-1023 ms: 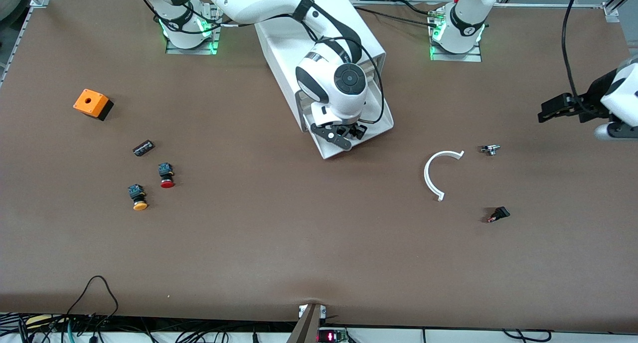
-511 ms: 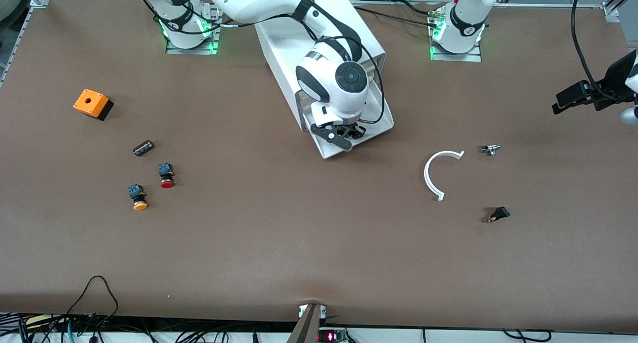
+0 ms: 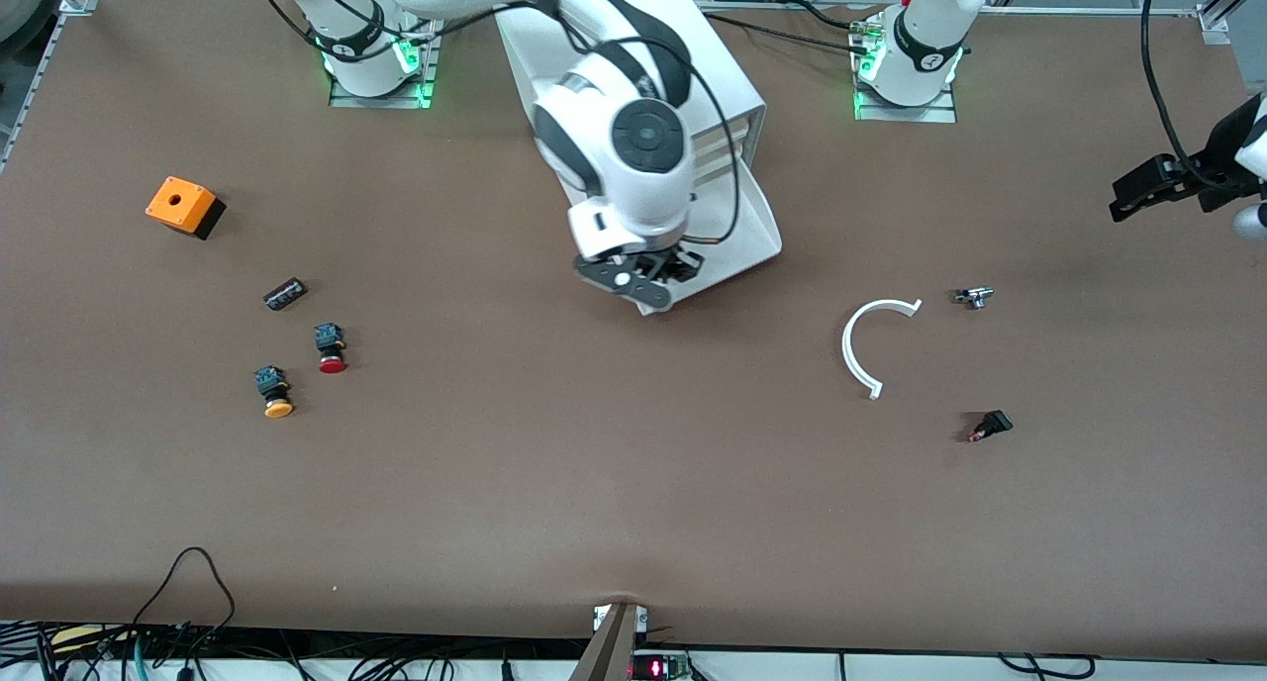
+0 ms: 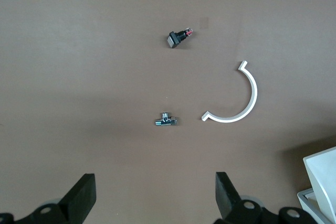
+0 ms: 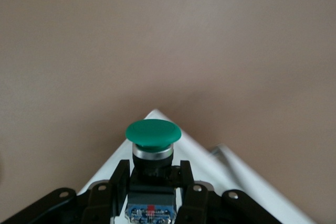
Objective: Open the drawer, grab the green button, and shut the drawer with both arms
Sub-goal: 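Grasp the green button with the right gripper and lift it, then carry the green button out with the right gripper while the left gripper reaches the drawer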
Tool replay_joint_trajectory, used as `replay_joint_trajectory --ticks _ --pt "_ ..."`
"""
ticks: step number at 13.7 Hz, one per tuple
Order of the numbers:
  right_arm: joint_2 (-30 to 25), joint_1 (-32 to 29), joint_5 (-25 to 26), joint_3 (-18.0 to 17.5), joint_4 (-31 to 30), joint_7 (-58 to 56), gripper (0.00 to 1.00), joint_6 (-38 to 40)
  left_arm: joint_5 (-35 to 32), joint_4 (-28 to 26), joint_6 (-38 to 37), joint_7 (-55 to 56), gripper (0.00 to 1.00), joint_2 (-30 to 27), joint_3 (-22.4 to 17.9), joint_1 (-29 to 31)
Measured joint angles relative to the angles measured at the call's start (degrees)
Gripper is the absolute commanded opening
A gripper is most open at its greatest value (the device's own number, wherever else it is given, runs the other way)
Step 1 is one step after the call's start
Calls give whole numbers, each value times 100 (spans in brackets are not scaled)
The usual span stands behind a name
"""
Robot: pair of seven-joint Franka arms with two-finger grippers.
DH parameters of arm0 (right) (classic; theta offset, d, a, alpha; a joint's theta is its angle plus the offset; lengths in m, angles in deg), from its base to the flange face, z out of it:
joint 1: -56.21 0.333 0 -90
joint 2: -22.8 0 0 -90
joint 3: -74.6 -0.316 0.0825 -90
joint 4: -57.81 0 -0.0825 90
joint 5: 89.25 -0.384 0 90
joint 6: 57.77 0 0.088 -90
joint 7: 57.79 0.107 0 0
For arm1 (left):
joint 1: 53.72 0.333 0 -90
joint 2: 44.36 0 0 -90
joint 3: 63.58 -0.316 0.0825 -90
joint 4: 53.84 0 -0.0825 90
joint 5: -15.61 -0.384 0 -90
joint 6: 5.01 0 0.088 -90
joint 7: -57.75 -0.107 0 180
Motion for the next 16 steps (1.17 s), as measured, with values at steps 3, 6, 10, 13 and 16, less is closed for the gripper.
replay_joint_trajectory --ticks 3,6,10,13,16 --pt "-471 -746 -316 27 2 -1662 8 662 0 -432 237 191 100 8 390 -38" --pt "-710 -1605 -445 57 -18 -3484 8 1172 46 -966 873 1250 100 106 724 -326" --pt "-681 -2576 -448 78 -407 -5416 8 1160 502 -1209 1609 3050 100 735 976 -1056" --pt "-644 -2903 -447 213 -961 -6261 9 619 803 -1223 2195 4123 100 1323 991 -1620" --pt "-664 -2915 -448 386 -1787 -6820 9 -431 1486 -1239 2936 4468 100 2015 989 -1858"
